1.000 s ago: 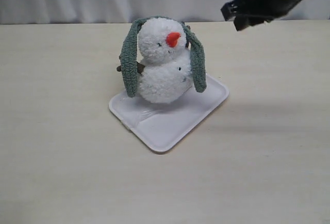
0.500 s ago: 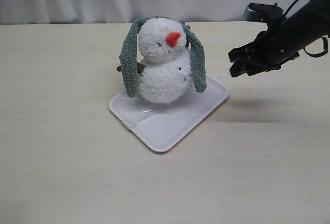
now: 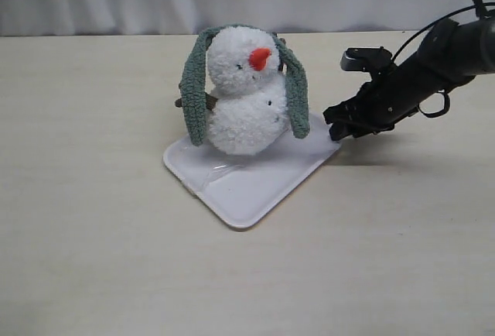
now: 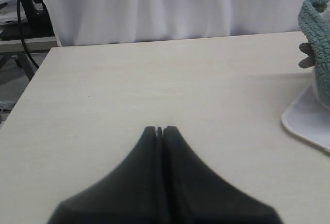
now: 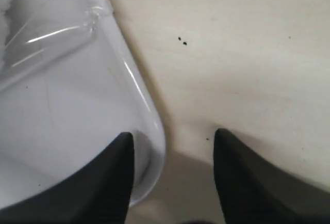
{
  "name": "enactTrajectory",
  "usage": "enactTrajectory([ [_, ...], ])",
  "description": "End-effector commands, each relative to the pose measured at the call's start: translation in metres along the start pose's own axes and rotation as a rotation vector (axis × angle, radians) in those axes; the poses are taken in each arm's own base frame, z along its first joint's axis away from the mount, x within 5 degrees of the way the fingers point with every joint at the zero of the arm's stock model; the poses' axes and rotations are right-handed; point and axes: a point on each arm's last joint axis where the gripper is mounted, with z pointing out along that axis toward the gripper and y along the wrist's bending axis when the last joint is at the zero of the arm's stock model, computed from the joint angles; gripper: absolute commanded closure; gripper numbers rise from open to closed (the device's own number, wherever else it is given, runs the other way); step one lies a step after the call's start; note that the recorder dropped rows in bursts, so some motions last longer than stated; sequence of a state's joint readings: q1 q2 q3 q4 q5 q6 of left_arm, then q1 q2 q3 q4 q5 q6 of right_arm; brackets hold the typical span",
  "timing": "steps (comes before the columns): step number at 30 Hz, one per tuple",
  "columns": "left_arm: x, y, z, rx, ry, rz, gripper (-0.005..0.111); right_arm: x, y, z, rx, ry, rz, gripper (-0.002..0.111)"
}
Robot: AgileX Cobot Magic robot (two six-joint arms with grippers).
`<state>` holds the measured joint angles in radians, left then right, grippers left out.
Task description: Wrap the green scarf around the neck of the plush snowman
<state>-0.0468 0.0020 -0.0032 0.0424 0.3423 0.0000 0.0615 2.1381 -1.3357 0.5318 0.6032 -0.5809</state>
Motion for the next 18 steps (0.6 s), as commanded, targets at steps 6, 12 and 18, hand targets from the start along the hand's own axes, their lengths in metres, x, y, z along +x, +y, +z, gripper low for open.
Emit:
enactTrajectory([
  [6, 0.0, 0.0, 0.0, 0.002, -0.009, -0.002, 0.107, 0.003, 0.006, 0.005, -0.087, 0.024, 0.022, 0.098],
  [12, 0.0, 0.0, 0.0, 0.002, -0.009, -0.002, 0.107, 0.011, 0.003, 0.007, -0.071, 0.036, 0.158, 0.104],
  [18, 0.0, 0.0, 0.0, 0.002, -0.009, -0.002, 0.107, 0.025, -0.002, -0.008, 0.056, -0.113, 0.289, 0.104],
])
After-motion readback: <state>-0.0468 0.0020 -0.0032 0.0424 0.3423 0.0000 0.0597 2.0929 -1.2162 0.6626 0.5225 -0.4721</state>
